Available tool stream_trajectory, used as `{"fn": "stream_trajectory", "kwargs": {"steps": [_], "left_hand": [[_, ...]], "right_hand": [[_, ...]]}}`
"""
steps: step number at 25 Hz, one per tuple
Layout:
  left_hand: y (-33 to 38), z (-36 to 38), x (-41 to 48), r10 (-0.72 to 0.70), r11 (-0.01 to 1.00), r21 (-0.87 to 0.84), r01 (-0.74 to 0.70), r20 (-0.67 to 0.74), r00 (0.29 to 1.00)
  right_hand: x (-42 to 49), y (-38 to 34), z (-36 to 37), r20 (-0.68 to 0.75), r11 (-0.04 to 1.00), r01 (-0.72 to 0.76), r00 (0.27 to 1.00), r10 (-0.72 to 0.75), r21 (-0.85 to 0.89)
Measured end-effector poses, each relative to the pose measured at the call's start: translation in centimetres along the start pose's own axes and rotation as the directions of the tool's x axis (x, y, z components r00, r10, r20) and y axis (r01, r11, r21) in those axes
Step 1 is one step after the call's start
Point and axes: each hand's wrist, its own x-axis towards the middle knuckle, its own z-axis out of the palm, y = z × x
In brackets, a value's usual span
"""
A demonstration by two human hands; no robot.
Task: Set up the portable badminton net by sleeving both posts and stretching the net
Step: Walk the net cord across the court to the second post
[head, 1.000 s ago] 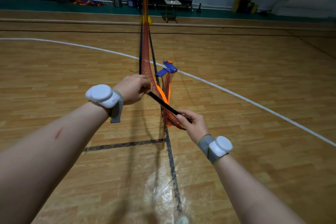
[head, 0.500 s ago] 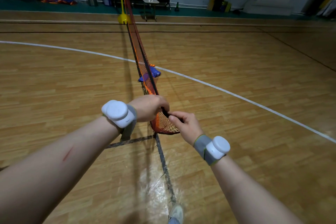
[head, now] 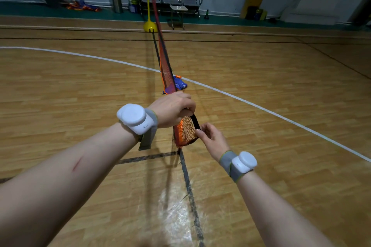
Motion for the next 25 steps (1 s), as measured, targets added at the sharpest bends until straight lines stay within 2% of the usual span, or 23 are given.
{"fn": "stream_trajectory", "kwargs": {"steps": [7,10,14,19,23,25], "left_hand": [[-0.6,-1.3,-0.9,-0.049,0.999,-0.021,0.047,-0.085,0.995],[-0.9,-1.7,-1.4,-0.069,0.997,0.015,0.071,-0.072,0.995],[-1.4,-1.9,-1.9,-0.112,0.994,-0.031,0.109,-0.111,0.987],[-1.8,-0.6,-1.6,-0.204,0.978,0.021,0.205,-0.042,0.978],[-0.3,0.8,0.4,-0.269,0.963,0.031,0.268,0.035,0.963],[1.3,1.8,1.2,-0.244,0.97,0.033,0.242,0.083,0.966]], "right_hand": [[0.2,1.0,0.3,0.051,0.997,0.008,0.999,-0.005,-0.073],[-0.4,1.2,0.4,0.04,1.0,0.016,0.999,-0.017,0.014],[-0.7,1.0,-0.7,-0.06,0.991,0.01,0.998,-0.002,0.131],[-1.5,0.0,-2.9,-0.091,0.992,0.007,0.996,0.005,0.129],[-2.8,-1.5,-5.0,-0.017,0.99,0.041,0.999,-0.04,0.137],[-3.8,-1.9,-5.8,0.026,0.987,0.061,0.998,-0.066,0.147]]}}
